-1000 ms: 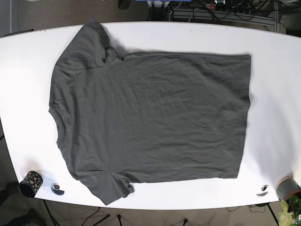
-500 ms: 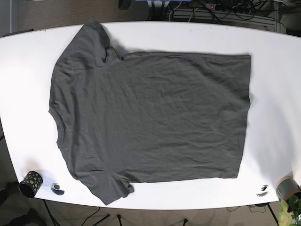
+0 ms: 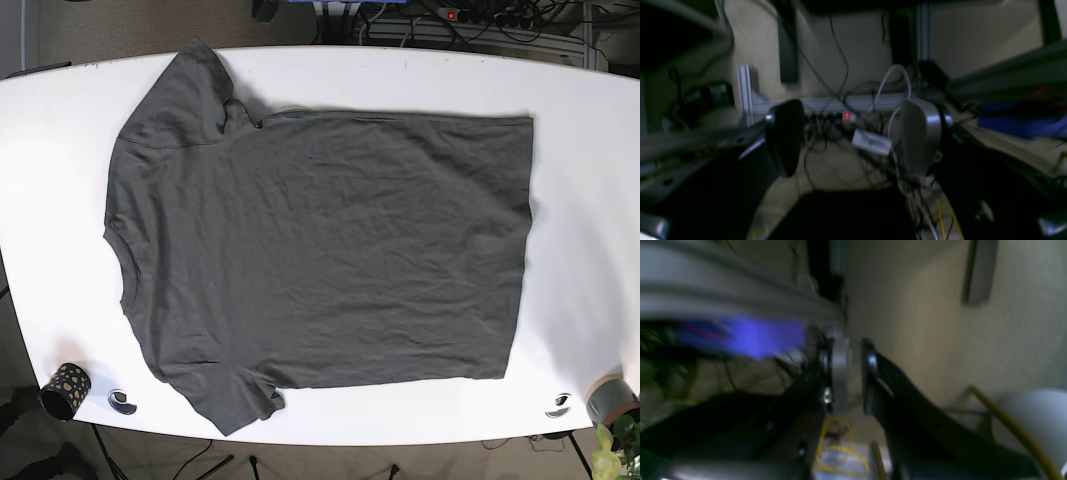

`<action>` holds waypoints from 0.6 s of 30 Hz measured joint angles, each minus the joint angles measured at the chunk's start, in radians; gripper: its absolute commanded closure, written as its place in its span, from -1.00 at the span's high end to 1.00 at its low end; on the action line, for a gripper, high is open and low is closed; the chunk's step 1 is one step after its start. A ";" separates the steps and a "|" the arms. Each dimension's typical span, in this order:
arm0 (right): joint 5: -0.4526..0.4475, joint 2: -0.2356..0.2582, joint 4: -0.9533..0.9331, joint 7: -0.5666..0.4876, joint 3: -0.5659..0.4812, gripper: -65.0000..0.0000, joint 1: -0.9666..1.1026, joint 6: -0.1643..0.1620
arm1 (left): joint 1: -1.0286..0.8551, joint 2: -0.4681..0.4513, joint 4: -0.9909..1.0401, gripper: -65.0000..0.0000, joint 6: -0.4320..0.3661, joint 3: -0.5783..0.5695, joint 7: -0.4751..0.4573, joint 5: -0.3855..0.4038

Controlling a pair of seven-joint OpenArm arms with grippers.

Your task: Fold the T-shirt properly

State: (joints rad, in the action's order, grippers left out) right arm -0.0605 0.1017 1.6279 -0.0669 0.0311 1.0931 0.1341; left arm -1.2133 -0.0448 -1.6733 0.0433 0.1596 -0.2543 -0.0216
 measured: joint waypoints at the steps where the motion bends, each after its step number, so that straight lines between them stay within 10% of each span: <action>1: 0.000 -0.002 0.022 -0.002 -0.002 -0.80 0.009 0.000 | -0.013 0.000 -0.026 0.27 0.000 0.000 0.002 0.000; 9: 0.000 0.003 0.226 0.004 0.036 -0.80 0.052 0.002 | -0.058 0.000 -0.202 0.27 0.002 0.041 0.004 0.193; 18: 0.001 -0.001 0.309 0.008 0.050 -0.78 -0.005 0.000 | 0.050 0.002 -0.262 0.29 0.004 0.052 0.006 0.240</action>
State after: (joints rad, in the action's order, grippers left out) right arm -0.0593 0.1005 1.9366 -0.0589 0.0811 1.0882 0.1345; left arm -1.1633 -0.0429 -1.9350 0.0471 0.2119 -0.2478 0.2180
